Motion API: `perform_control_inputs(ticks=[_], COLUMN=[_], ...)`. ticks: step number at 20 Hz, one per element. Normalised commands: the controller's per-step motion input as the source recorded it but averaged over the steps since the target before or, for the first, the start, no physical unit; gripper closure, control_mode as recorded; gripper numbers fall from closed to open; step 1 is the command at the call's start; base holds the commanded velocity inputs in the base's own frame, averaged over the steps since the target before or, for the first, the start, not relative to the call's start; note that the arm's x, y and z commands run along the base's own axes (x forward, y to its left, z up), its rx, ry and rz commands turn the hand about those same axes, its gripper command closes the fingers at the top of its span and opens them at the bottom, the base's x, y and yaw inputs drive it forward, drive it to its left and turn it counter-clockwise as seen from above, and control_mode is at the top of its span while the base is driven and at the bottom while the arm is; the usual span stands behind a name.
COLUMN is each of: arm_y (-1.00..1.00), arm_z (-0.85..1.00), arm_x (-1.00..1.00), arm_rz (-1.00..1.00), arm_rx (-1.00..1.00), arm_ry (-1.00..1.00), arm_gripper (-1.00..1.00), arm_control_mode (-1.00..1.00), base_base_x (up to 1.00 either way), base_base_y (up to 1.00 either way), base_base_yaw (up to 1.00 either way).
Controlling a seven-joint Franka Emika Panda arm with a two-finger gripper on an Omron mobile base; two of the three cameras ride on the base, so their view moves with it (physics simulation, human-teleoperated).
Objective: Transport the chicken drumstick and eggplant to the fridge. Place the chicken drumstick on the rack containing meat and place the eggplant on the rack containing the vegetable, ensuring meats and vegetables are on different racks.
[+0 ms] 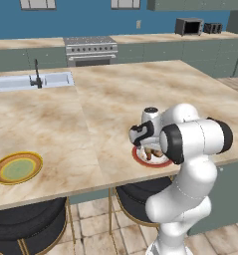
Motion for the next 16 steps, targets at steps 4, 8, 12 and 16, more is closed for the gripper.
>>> perform_control_inputs(ticks=[4,8,12,16], arm_y=[-0.01,-0.11,-0.11,-0.05], arm_z=[-0.32,-0.21,-0.17,-0.19], arm_x=[-0.03,-0.39,-0.35,-0.06], arm_rz=[0.0,0.0,-0.03,-0.01], arm_rx=[0.0,0.0,0.01,0.01], arm_ry=[0.01,0.0,0.0,0.0], arm_gripper=[-1.0,-1.0,-1.0,-1.0], arm_control_mode=[-1.0,-1.0,-1.0,-1.0], base_base_x=[0.0,0.0,0.0,0.0], base_base_y=[0.0,0.0,0.0,0.0], base_base_yaw=[0.0,0.0,0.0,0.0])
